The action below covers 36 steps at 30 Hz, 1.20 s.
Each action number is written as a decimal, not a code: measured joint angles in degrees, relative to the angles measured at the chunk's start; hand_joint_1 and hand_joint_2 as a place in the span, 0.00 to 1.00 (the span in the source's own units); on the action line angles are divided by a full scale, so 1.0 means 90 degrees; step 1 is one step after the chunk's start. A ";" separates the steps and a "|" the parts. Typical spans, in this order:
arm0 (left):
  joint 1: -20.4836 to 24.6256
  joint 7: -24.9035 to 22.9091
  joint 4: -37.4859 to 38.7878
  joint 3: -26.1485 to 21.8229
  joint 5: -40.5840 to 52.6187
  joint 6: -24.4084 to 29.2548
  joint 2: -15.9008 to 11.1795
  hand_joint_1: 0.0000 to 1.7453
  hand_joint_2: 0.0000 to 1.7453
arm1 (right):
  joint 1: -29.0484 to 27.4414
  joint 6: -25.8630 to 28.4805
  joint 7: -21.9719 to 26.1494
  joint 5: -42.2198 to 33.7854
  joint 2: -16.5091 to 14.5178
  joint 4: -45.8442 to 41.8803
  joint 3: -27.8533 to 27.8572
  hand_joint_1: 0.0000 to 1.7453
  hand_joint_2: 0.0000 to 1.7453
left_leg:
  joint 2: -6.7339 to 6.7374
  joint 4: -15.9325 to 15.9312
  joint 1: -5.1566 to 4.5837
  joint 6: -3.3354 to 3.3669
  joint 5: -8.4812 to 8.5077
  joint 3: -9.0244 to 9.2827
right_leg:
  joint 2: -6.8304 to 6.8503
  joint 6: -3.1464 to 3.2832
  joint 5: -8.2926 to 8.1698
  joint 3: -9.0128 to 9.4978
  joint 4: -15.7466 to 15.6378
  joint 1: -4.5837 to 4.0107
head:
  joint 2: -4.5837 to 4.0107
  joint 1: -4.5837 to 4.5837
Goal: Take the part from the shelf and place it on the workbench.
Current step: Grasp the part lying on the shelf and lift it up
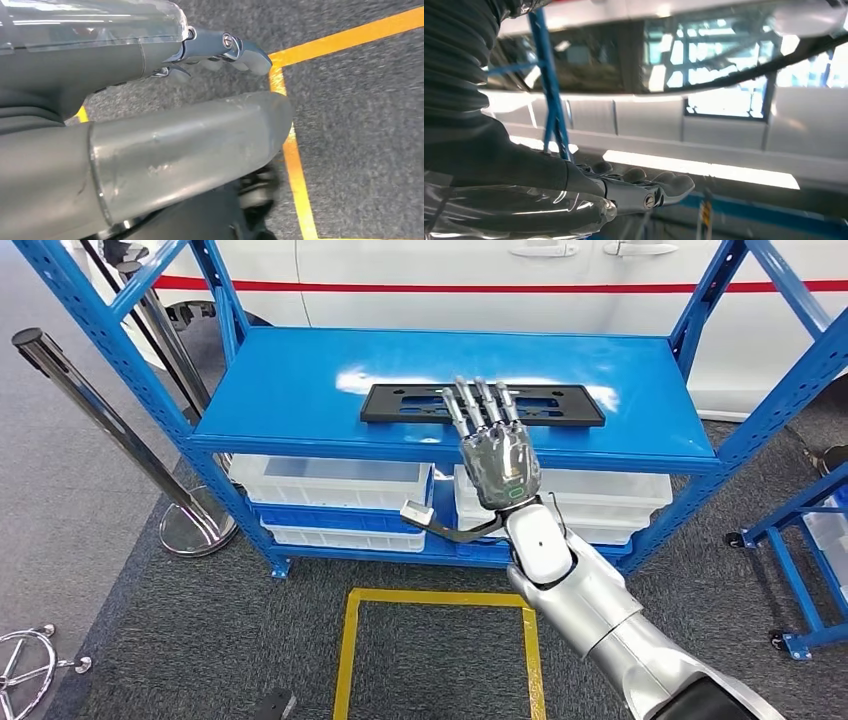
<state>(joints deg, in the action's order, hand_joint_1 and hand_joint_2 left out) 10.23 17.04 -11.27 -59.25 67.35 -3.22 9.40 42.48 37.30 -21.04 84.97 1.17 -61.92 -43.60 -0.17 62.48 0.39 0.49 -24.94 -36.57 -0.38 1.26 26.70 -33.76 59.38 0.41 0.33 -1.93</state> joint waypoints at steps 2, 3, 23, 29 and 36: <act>0.0045 -0.0007 -0.0001 0.0034 0.0030 -0.0005 0.0001 0.00 0.00 | 0.0035 0.0087 -0.0165 0.0165 0.0013 -0.0152 -0.0332 0.00 1.00 | 0.0001 -0.0384 -0.0042 0.0058 0.0045 0.0180 | 0.0004 -0.0052 0.0021 0.0002 -0.0006 -0.0005 | 0.0000 -0.0001; 0.0061 -0.0012 0.0000 0.0051 0.0049 -0.0010 0.0002 0.00 0.00 | 0.0039 0.0127 -0.0221 0.0236 0.0018 -0.0212 -0.0491 0.00 1.00 | 0.0001 -0.0427 -0.0055 0.0070 0.0019 0.0200 | 0.0007 -0.0085 0.0025 0.0000 -0.0018 -0.0008 | 0.0000 0.0000; 0.0190 -0.0052 -0.0001 0.0262 0.0134 -0.0042 0.0056 0.00 0.00 | -0.0535 0.0304 0.0564 0.0329 -0.0140 0.0450 -0.0718 0.00 1.00 | -0.0005 0.0220 0.0025 -0.0141 -0.0769 0.0342 | 0.0017 0.0023 -0.0199 -0.0243 -0.0036 0.0046 | 0.0000 -0.0015; 0.0173 -0.0081 -0.0001 0.0280 0.0119 -0.0040 0.0055 0.00 0.00 | -0.0626 0.0303 0.0674 0.0325 -0.0243 0.0837 -0.0518 0.00 1.00 | -0.0005 0.0685 0.0023 -0.0111 -0.0200 -0.0377 | -0.0003 0.0017 0.0112 0.0165 -0.0038 0.0031 | 0.0000 -0.0015; 0.0194 -0.0047 -0.0001 0.0287 0.0012 0.0016 0.0048 0.00 0.00 | -0.0721 0.0313 0.1158 0.0325 -0.0335 0.0969 0.0314 0.00 1.00 | -0.0015 -0.0482 -0.0018 0.0142 0.0159 0.0103 | 0.0009 -0.0195 0.0327 0.0274 -0.0017 0.0007 | 0.0000 -0.0015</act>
<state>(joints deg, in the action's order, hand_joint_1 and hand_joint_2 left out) 11.98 16.61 -11.28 -56.68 67.46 -3.08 9.83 35.99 40.11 -10.62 87.89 -1.84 -53.21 -40.77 -0.30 58.14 0.22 1.77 -23.51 -35.64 -0.30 -0.50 29.65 -31.30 59.23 0.47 0.33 -2.07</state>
